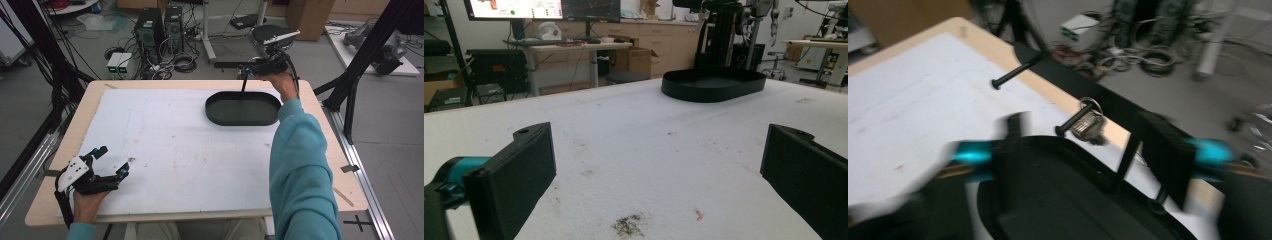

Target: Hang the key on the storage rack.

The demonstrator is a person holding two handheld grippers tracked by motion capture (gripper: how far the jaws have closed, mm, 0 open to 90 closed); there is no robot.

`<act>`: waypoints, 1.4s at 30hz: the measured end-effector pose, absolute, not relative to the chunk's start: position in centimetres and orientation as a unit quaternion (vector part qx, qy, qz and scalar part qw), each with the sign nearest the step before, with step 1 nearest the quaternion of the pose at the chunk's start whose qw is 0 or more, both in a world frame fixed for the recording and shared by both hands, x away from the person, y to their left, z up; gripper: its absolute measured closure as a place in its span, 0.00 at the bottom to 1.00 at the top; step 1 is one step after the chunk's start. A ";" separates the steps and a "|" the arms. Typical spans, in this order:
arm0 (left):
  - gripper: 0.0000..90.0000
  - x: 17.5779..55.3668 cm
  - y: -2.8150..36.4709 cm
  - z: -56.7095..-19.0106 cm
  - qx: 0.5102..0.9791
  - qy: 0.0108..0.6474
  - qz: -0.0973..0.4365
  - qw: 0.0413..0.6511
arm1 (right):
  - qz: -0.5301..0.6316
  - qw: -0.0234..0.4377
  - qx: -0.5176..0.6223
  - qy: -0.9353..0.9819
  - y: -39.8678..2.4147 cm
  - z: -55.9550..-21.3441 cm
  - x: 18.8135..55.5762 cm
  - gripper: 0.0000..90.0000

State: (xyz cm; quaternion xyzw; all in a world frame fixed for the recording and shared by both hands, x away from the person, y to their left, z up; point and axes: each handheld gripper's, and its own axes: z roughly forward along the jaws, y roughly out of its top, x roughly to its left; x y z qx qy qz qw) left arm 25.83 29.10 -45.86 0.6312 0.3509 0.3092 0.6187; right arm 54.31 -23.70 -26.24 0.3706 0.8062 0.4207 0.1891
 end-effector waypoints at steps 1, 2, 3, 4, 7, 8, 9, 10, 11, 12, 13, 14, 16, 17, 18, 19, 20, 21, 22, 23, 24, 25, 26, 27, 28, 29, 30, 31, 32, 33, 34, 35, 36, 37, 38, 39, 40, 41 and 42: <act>0.02 25.8 29.1 -45.8 0.632 0.349 0.309 0.618 | 0.417 0.198 0.374 0.804 -23.6 -26.1 54.1 0.08; 0.02 25.8 29.1 -45.9 0.632 0.351 0.310 0.618 | 0.418 0.197 0.377 0.803 -23.6 -26.0 53.7 0.00; 0.02 25.8 29.1 -45.9 0.631 0.351 0.310 0.619 | 0.426 0.189 0.378 0.800 -23.6 -25.8 53.4 0.01; 0.02 25.8 29.1 -45.9 0.631 0.351 0.311 0.619 | 0.444 0.186 0.378 0.790 -23.7 -25.6 53.0 0.01; 0.02 25.9 29.2 -45.9 0.631 0.350 0.309 0.620 | 0.485 0.187 0.370 0.770 -23.8 -25.4 51.2 0.01; 0.02 25.8 29.2 -45.8 0.632 0.350 0.309 0.619 | 0.491 0.182 0.367 0.769 -23.8 -25.4 50.5 0.01; 0.02 25.8 29.2 -45.8 0.632 0.350 0.309 0.619 | 0.485 0.178 0.364 0.775 -23.9 -25.4 50.1 0.01; 0.02 25.8 29.2 -45.8 0.632 0.350 0.309 0.619 | 0.487 0.184 0.354 0.777 -23.9 -25.5 49.5 0.01; 0.02 25.8 29.2 -45.8 0.632 0.350 0.309 0.619 | 0.490 0.188 0.347 0.777 -24.1 -25.5 48.8 0.01; 0.02 25.8 29.2 -45.9 0.631 0.350 0.308 0.619 | 0.496 0.185 0.346 0.775 -24.2 -25.5 48.2 0.01; 0.02 25.8 29.2 -45.9 0.631 0.350 0.310 0.619 | 0.500 0.184 0.340 0.775 -24.5 -25.5 47.6 0.01; 0.02 25.8 29.1 -45.9 0.631 0.351 0.311 0.618 | 0.512 0.187 0.332 0.770 -24.7 -25.5 46.8 0.01; 0.02 25.8 29.1 -45.9 0.631 0.350 0.311 0.619 | 0.521 0.186 0.326 0.767 -25.2 -25.7 45.5 0.01; 0.02 25.8 29.1 -45.9 0.632 0.349 0.312 0.618 | 0.525 0.188 0.318 0.766 -25.5 -25.9 44.8 0.01; 0.02 25.8 29.1 -45.9 0.631 0.348 0.313 0.618 | 0.533 0.186 0.313 0.764 -25.8 -26.2 44.1 0.01; 0.02 25.8 29.1 -45.9 0.631 0.349 0.313 0.618 | 0.537 0.187 0.305 0.764 -26.1 -26.5 43.5 0.01; 0.02 25.8 29.1 -45.9 0.631 0.349 0.313 0.618 | 0.541 0.184 0.302 0.763 -26.4 -26.8 42.8 0.01; 0.02 25.8 29.1 -45.9 0.633 0.348 0.313 0.617 | 0.544 0.184 0.296 0.763 -26.8 -27.2 42.2 0.01; 0.02 25.7 29.1 -45.9 0.633 0.349 0.313 0.616 | 0.547 0.182 0.291 0.763 -27.2 -27.7 41.6 0.01; 0.02 25.7 29.1 -45.9 0.633 0.349 0.314 0.615 | 0.550 0.183 0.287 0.762 -27.5 -28.3 41.0 0.01; 0.02 25.7 29.1 -45.9 0.633 0.349 0.314 0.616 | 0.553 0.184 0.285 0.761 -27.9 -28.9 40.4 0.01; 0.02 25.7 29.1 -45.8 0.633 0.349 0.315 0.615 | 0.556 0.180 0.282 0.761 -28.2 -29.5 39.7 0.01; 0.02 25.7 29.1 -45.8 0.634 0.349 0.315 0.615 | 0.559 0.182 0.279 0.759 -28.6 -30.1 39.2 0.01; 0.02 25.8 29.0 -45.9 0.632 0.351 0.314 0.615 | 0.563 0.182 0.281 0.756 -28.9 -30.8 38.6 0.01; 0.02 25.8 29.1 -45.8 0.633 0.351 0.313 0.615 | 0.566 0.185 0.281 0.753 -29.2 -31.5 38.1 0.01; 0.02 25.7 29.1 -45.9 0.633 0.350 0.314 0.615 | 0.567 0.187 0.281 0.751 -29.4 -32.1 37.6 0.01; 0.02 25.7 29.1 -45.9 0.633 0.350 0.314 0.615 | 0.570 0.191 0.282 0.748 -29.7 -32.8 37.2 0.01; 0.02 25.7 29.1 -45.9 0.633 0.349 0.316 0.615 | 0.573 0.192 0.286 0.744 -29.9 -33.5 36.7 0.01; 0.02 25.7 29.1 -45.9 0.633 0.349 0.316 0.615 | 0.572 0.192 0.289 0.743 -30.1 -34.1 36.4 0.01; 0.02 25.8 29.0 -45.9 0.633 0.348 0.316 0.615 | 0.575 0.193 0.289 0.740 -30.3 -34.6 36.0 0.01; 0.02 25.8 29.0 -45.9 0.633 0.348 0.315 0.615 | 0.583 0.193 0.288 0.735 -30.5 -35.2 35.7 0.01; 0.02 25.8 29.0 -45.9 0.633 0.348 0.315 0.615 | 0.585 0.191 0.290 0.733 -30.7 -35.7 35.3 0.01; 0.02 25.7 29.0 -45.9 0.633 0.348 0.315 0.615 | 0.588 0.194 0.290 0.730 -30.8 -36.2 35.0 0.01; 0.02 25.7 29.0 -45.9 0.633 0.348 0.315 0.615 | 0.588 0.201 0.291 0.727 -31.0 -36.8 34.6 0.01; 0.02 25.7 29.0 -45.9 0.633 0.348 0.315 0.615 | 0.588 0.204 0.293 0.726 -31.1 -37.3 34.3 0.01; 0.02 25.7 29.0 -45.9 0.633 0.348 0.315 0.616 | 0.592 0.210 0.293 0.721 -31.2 -37.9 33.9 0.01; 0.02 25.7 29.0 -45.9 0.632 0.349 0.315 0.616 | 0.596 0.211 0.295 0.716 -31.3 -38.3 33.7 0.01; 0.02 25.7 29.1 -45.9 0.632 0.348 0.315 0.616 | 0.601 0.211 0.296 0.712 -31.4 -38.7 33.4 0.01; 0.02 25.7 29.0 -45.9 0.632 0.350 0.315 0.616 | 0.605 0.218 0.293 0.708 -31.6 -39.1 33.2 0.01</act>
